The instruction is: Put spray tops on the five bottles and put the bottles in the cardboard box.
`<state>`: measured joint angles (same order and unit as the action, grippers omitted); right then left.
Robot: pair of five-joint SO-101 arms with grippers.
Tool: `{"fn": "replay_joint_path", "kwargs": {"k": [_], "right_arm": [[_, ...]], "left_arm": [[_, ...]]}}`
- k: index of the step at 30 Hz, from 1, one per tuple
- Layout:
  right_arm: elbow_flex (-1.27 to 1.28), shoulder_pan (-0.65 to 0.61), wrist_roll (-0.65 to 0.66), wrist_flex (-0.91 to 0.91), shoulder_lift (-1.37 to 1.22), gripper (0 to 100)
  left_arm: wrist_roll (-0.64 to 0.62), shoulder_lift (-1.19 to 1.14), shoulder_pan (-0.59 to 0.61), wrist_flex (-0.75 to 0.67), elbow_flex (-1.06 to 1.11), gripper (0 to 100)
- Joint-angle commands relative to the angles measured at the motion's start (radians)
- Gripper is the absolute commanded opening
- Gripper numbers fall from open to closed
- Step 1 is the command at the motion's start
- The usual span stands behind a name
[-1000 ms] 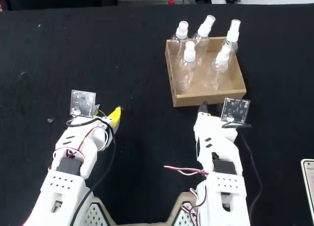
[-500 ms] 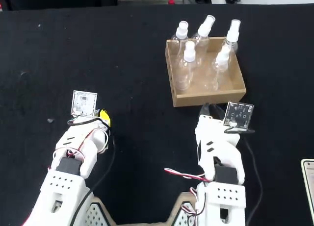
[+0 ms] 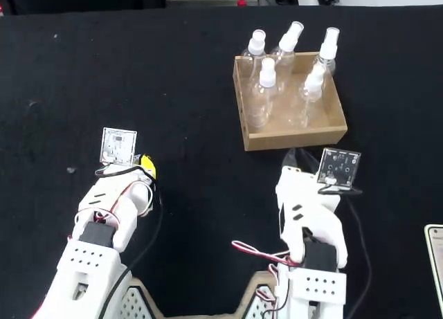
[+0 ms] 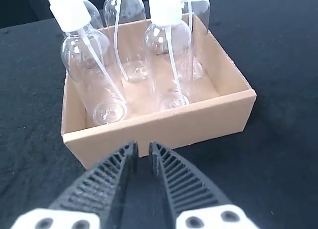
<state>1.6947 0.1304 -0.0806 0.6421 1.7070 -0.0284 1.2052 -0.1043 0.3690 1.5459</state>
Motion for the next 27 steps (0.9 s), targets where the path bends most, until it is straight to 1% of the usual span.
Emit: {"fn": "replay_joint_path", "kwargs": {"k": [1, 5, 9, 11, 15, 16, 20, 23, 27], "right_arm": [[-0.002, 0.008, 0.009, 0.028, 0.054, 3.5], [-0.004, 0.008, 0.009, 0.029, 0.070, 3.5], [-0.004, 0.006, 0.009, 0.032, 0.071, 3.5], [-0.004, 0.003, 0.009, 0.034, 0.071, 3.5], [-0.005, -0.061, 0.009, 0.091, 0.073, 3.6], [-0.005, -0.078, 0.009, 0.104, 0.073, 3.6], [-0.035, -0.077, 0.009, 0.155, 0.073, 3.6], [-0.064, -0.063, 0.009, 0.212, 0.073, 3.6], [-0.065, -0.066, 0.009, 0.215, 0.073, 3.6]], "left_arm": [[-0.008, 0.018, 0.010, -0.006, -0.059, 3], [-0.009, 0.064, 0.010, 0.089, -0.093, 3], [-0.009, 0.250, 0.010, 0.181, -0.067, 3], [-0.008, 0.368, 0.010, 0.193, -0.008, 3], [-0.008, 0.618, 0.008, 0.198, 0.125, 3], [-0.005, 0.643, 0.005, 0.195, 0.143, 3], [-0.006, 0.586, -0.001, 0.189, 0.127, 3], [-0.006, 0.594, 0.001, 0.190, 0.127, 3], [-0.005, 0.618, -0.001, 0.189, 0.147, 3]]}}
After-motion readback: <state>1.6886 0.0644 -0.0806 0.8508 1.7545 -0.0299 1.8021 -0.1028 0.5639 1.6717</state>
